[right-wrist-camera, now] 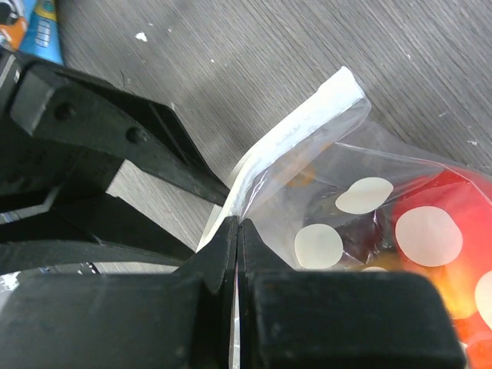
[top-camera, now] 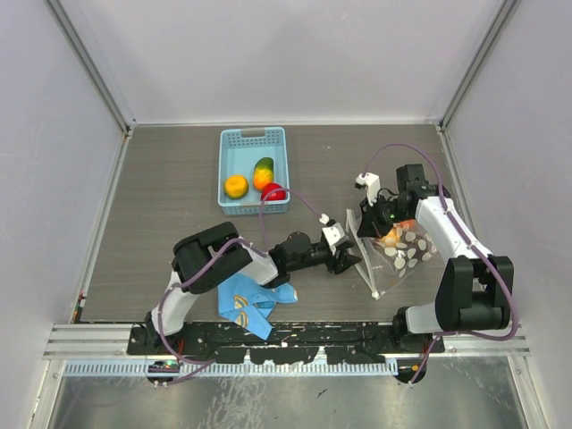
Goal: Open the zip-top bag and remove the fake food
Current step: Pick up the fake fruit from the zipper food storage bag.
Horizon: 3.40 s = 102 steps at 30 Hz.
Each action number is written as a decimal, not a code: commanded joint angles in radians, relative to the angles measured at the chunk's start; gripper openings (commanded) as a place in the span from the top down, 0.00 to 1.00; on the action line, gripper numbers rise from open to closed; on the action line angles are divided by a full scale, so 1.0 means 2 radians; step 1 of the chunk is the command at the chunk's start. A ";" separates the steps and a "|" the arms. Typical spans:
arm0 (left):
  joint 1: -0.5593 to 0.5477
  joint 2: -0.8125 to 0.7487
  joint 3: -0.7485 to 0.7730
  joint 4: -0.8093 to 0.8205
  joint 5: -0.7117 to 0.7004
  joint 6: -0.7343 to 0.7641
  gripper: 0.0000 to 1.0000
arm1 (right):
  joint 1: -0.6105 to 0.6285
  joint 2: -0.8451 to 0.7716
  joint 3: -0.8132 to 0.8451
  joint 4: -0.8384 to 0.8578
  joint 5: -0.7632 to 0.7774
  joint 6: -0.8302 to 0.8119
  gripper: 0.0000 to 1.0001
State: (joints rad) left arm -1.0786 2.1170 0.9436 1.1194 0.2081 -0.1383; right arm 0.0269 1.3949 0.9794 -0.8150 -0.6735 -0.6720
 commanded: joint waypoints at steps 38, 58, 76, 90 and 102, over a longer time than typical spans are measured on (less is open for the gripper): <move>-0.011 0.095 0.069 0.096 -0.075 0.030 0.23 | -0.056 -0.050 0.052 0.067 0.105 0.061 0.63; 0.005 0.102 0.074 0.094 -0.062 -0.011 0.21 | 0.013 0.081 0.049 0.090 0.227 0.064 0.51; 0.010 0.101 0.102 0.028 -0.075 -0.021 0.17 | 0.013 0.108 0.046 0.016 0.147 0.039 0.67; 0.010 0.103 0.154 -0.083 -0.093 -0.036 0.27 | -0.002 0.122 0.047 -0.002 0.129 0.024 0.68; 0.010 0.117 0.216 -0.185 -0.118 -0.041 0.33 | -0.004 0.138 0.047 -0.009 0.131 0.016 0.69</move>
State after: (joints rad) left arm -1.0649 2.3356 1.3293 0.8097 0.0143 -0.2173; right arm 0.0109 1.6089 1.1141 -0.7143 -0.4068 -0.6312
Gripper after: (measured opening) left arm 0.725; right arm 0.320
